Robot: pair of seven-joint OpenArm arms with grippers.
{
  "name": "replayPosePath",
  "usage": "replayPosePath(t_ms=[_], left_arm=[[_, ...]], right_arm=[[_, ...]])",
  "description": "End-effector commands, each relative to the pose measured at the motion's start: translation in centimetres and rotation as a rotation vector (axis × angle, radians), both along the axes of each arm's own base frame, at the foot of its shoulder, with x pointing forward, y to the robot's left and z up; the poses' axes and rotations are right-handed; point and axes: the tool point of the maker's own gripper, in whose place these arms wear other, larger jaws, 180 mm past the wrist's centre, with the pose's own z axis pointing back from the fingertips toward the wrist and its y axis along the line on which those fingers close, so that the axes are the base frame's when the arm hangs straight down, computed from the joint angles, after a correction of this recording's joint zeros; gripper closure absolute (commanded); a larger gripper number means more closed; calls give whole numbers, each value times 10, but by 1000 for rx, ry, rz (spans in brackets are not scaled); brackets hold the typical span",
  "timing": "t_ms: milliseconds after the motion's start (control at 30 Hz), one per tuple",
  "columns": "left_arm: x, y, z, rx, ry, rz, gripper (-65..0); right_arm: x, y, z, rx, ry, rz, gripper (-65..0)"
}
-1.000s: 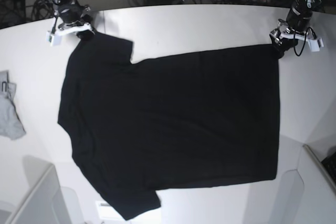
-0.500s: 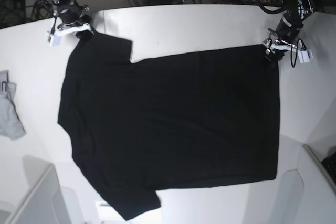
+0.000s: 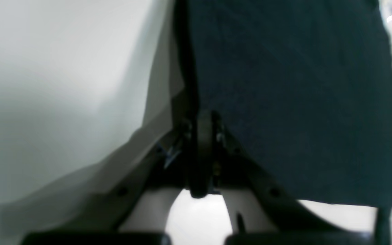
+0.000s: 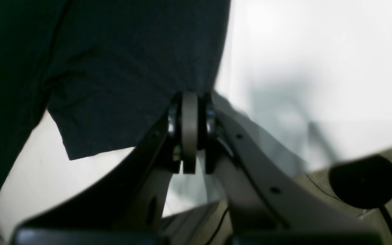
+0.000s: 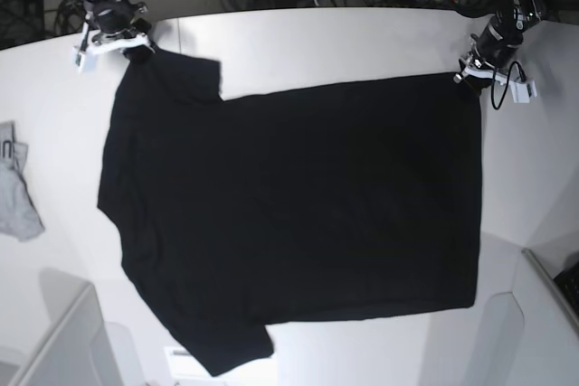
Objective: Fold the T-shirt properly
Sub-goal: 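Grasp the shoulder corners with both grippers and pull toward the robot, then fold the sleeve nearest the right gripper inward with the right gripper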
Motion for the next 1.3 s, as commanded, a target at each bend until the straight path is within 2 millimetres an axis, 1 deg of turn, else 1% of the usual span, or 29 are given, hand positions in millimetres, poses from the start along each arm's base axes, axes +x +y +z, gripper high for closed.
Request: replayPosePath(t_ms=[0, 100, 233, 333, 467, 600, 767, 800, 900, 967, 1067, 1167, 1267], left_arm=[[-9, 4, -1, 52, 46, -26, 0], [-13, 4, 10, 117, 43, -65, 0], [-18, 3, 18, 148, 42, -90, 0], [-28, 3, 16, 151, 63, -94, 0], [-46, 4, 10, 152, 104, -95, 0], [-63, 6, 5, 154, 144, -96, 0], [-86, 6, -2, 152, 196, -99, 0], [-90, 6, -2, 152, 204, -101, 0], [-96, 2, 5, 166, 204, -122, 0], [-97, -1, 10, 173, 198, -134, 0], [-92, -3, 16, 179, 180, -141, 0], [-87, -5, 21, 186, 161, -149, 0], [-74, -10, 35, 202, 112, -168, 0]], right_arm=[[2, -3, 9, -16, -31, 3, 0], [1, -1, 18, -23, -46, 13, 0], [-9, 1, 24, -31, -40, 25, 0], [-20, 2, 25, -34, -22, 30, 0], [-37, 3, 22, -33, 15, 32, 0], [-51, 3, 27, -51, 11, 23, 0], [-63, 5, 33, -55, 13, 10, 0], [-63, 6, 34, -56, 10, 11, 0], [-67, 8, 34, -49, 21, 11, 0], [-66, 14, 35, -36, 6, 22, 0], [-60, 26, 40, -8, -43, 56, 0], [-45, 31, 50, -3, -103, 80, 0], [-27, 31, 56, -5, -152, 87, 0]])
